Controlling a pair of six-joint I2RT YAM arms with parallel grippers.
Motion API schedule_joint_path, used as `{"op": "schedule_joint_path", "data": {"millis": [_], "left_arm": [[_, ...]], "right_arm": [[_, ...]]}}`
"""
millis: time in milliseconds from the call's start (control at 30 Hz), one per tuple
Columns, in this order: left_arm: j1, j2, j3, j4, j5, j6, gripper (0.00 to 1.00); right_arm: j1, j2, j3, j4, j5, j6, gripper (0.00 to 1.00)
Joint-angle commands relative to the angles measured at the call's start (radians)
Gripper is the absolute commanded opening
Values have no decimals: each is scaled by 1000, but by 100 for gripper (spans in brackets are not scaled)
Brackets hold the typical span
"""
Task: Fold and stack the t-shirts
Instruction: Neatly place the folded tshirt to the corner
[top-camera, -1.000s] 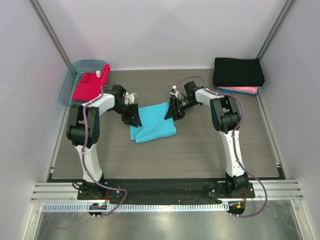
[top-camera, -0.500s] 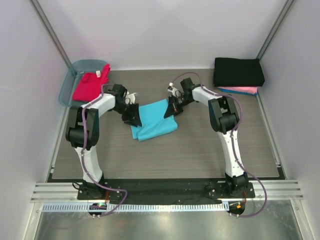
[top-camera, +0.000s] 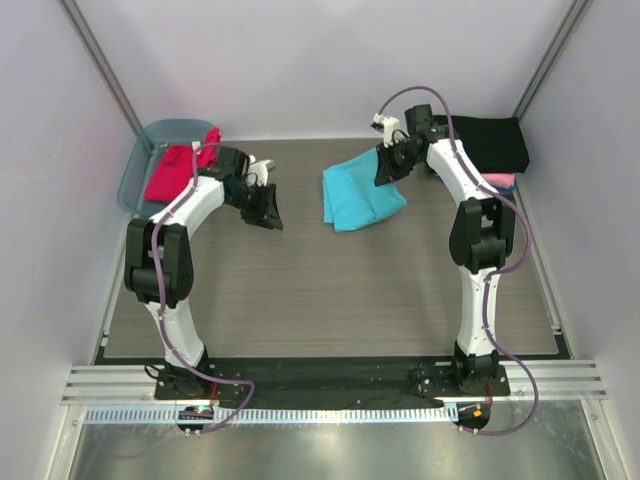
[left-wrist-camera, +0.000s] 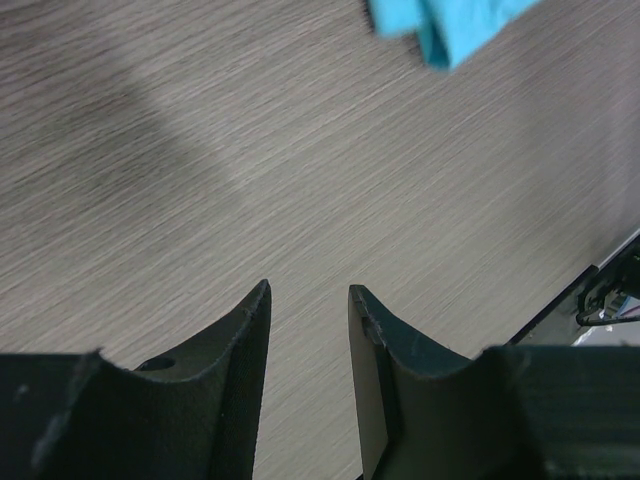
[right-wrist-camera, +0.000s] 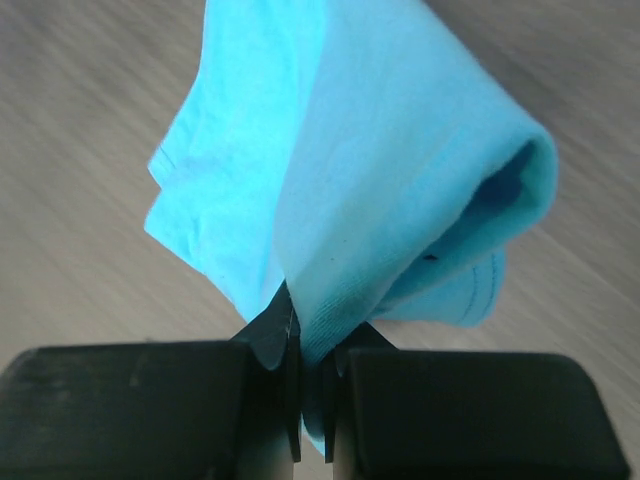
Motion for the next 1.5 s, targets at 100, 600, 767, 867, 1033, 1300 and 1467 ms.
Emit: {"op": "schedule_joint_path", "data": {"millis": [100, 600, 767, 867, 1033, 1300, 1467], "left_arm": [[0, -41, 17, 41, 26, -11, 38], [-8, -93, -78, 95, 58, -40, 38], [-18, -99, -90, 104, 63, -46, 38], [-18, -107, -101, 109, 64, -54, 38], [-25, -104, -102, 121, 66, -62, 38], [-38, -93, -90, 126, 69, -69, 38], [-43, -98, -107, 127, 67, -71, 38]], "right_arm": [[-18, -58, 108, -34, 203, -161, 1], [-98, -8, 384, -60, 327, -222, 1], [-136, 11, 464, -62, 344, -219, 1], [-142, 4, 512, -69, 344, -218, 1], [-157, -13, 530, -65, 346, -216, 1], [-216, -2, 572, -37, 356, -199, 1], [-263, 10, 573, -10, 366, -201, 1]]}}
